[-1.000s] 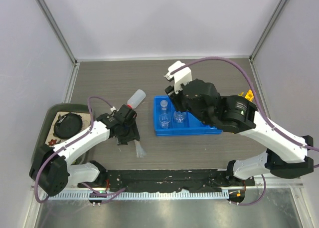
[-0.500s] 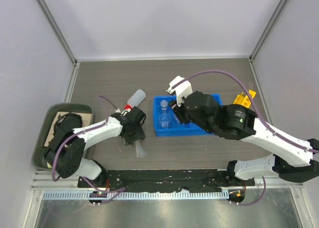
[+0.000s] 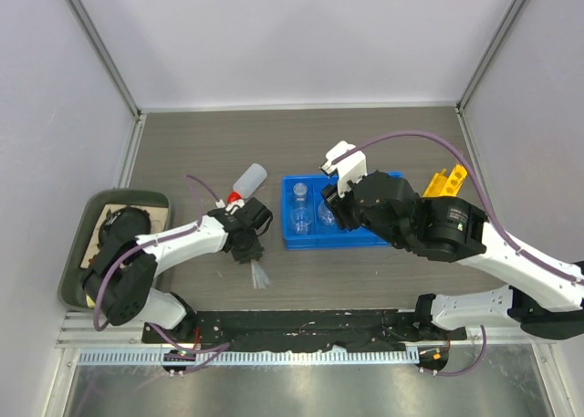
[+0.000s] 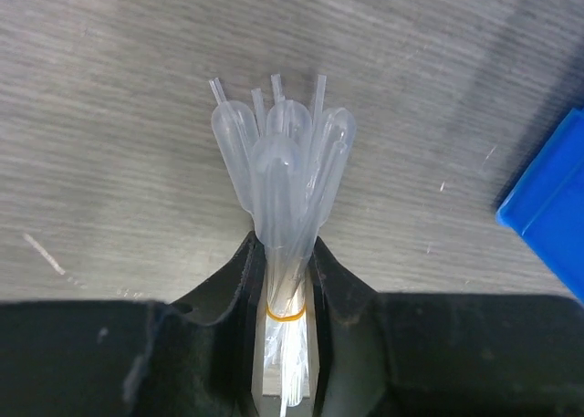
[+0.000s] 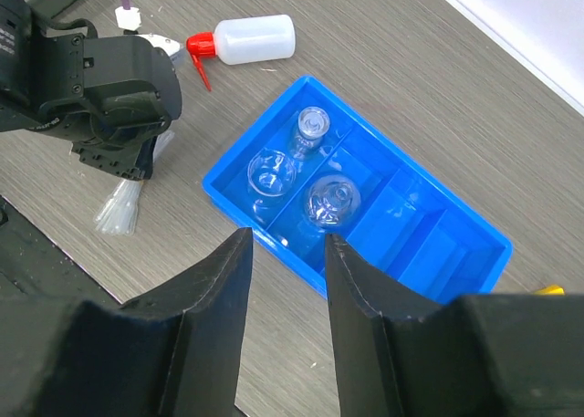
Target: Organize the chemistry lab equipment
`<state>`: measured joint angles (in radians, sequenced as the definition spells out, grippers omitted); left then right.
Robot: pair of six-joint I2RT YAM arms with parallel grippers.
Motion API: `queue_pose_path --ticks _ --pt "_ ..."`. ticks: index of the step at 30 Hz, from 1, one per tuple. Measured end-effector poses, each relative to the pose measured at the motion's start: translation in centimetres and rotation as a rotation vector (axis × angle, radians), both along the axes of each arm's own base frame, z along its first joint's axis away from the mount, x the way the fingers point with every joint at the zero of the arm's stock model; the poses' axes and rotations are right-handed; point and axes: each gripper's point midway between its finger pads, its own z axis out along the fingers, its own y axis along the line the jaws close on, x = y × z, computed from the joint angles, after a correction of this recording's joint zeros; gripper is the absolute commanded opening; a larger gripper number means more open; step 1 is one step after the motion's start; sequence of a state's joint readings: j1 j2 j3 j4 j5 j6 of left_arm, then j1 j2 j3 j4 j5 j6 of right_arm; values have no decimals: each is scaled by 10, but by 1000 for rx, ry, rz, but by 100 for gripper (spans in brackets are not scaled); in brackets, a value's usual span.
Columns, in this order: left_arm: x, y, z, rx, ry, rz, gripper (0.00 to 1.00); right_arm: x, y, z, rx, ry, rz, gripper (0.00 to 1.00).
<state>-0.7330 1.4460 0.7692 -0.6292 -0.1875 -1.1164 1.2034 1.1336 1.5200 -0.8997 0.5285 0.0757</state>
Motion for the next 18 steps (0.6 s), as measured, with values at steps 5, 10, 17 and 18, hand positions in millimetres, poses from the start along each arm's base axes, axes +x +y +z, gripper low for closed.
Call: queue_pose_path --ticks 5,10,17,18 --pt "-11 3 21 13 -16 -51 15 2 -3 -1 -1 -1 -25 45" --pt "-14 -9 77 -31 -100 -134 15 12 -21 -8 -17 -34 -134 54" --pt "-21 -23 143 -88 -192 -239 15 29 -63 -26 6 -74 -370 66" --pt "-21 -25 148 -89 -196 -251 15 32 -68 -26 14 -75 -395 66"
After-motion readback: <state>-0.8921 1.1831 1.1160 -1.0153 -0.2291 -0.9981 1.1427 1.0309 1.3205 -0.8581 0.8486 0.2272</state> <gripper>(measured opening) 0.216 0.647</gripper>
